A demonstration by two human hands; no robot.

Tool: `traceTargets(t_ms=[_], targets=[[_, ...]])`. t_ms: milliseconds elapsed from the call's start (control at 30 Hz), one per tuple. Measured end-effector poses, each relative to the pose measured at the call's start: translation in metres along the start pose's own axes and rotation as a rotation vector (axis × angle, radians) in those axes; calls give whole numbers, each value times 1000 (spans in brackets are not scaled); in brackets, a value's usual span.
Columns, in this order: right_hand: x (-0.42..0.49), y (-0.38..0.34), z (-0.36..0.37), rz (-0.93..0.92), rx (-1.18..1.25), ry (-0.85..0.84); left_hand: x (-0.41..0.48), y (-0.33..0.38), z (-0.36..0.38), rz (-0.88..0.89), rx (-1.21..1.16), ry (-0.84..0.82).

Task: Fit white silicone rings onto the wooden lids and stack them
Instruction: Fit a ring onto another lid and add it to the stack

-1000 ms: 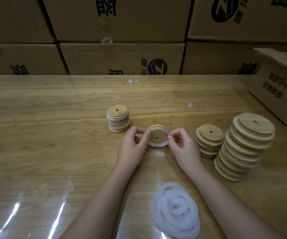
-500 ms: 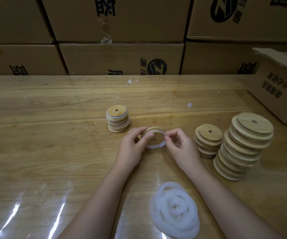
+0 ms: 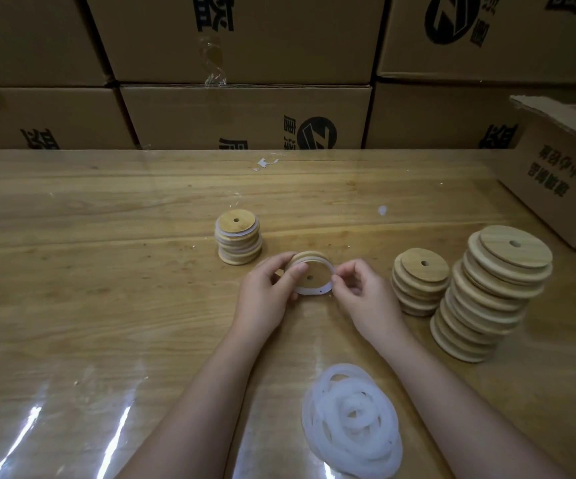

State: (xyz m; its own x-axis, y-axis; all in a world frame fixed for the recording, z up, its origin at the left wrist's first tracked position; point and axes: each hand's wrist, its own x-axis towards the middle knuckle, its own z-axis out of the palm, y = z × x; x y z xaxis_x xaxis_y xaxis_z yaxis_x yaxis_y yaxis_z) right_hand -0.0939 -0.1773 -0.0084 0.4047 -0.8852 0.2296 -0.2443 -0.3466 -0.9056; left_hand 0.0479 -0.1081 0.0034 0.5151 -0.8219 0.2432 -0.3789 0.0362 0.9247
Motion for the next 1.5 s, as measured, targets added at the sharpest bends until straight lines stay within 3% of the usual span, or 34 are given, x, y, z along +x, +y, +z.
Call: traceTargets(t_ms=[167,367,533,667,1000,1267,1500], targets=[[0,-1,-1,3,-6,-27,0,-3,-1,-15,-19,-33],[-1,-2,-2,-35,94,60,-8,-2,3,57,76,-95],[-6,-6,-1,-203,97,91,-8,-2,3,193,152,-67],[-5,-4,1,-287,37,135,-6,-2,2,191,177,-60],[-3,-2,2,-105,81,115,-5,0,3,166,183,-42],[-2,-2,1,-64,115,124,-4,-1,2,162,155,-38],[1,3,-2,11,105,29,-2,-2,1,113,57,-61]])
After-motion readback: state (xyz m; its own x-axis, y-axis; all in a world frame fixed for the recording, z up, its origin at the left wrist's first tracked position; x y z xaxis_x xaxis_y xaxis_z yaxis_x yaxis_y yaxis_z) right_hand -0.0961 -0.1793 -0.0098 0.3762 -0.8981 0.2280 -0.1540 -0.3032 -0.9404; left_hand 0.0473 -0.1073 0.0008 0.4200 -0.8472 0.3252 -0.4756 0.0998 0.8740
